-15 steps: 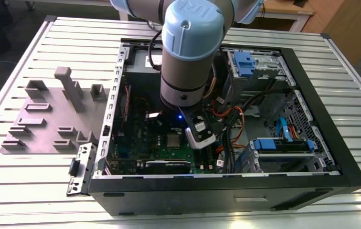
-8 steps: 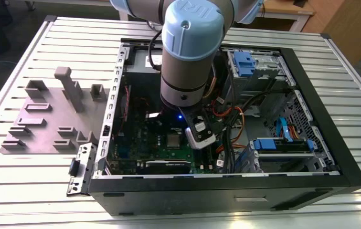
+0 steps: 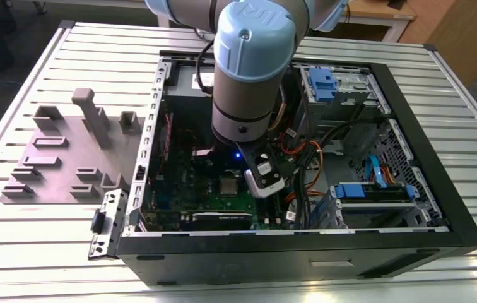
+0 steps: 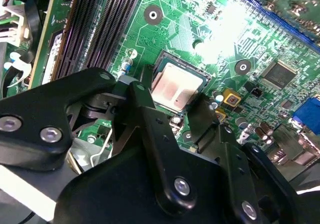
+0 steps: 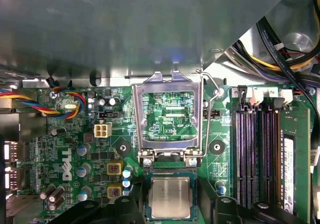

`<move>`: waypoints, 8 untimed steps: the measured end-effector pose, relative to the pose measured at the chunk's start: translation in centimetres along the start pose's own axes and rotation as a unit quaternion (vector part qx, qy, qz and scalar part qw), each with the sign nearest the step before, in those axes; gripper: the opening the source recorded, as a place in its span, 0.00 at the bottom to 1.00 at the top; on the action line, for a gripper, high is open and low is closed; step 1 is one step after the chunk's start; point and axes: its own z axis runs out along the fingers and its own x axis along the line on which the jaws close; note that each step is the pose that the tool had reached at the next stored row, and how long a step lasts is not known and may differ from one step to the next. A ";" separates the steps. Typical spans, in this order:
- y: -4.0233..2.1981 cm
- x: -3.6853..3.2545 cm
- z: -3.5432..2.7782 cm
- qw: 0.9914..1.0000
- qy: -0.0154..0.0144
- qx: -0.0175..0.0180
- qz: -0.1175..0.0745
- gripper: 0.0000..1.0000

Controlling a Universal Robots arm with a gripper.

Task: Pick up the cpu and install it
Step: 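Place the cpu into insertion slot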

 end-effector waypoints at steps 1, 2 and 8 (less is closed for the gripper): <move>0.00 0.00 0.00 1.000 0.000 0.000 0.000 0.55; 0.00 0.00 0.00 1.000 0.000 0.000 0.000 0.55; 0.01 0.02 -0.77 1.000 0.000 0.000 0.000 0.55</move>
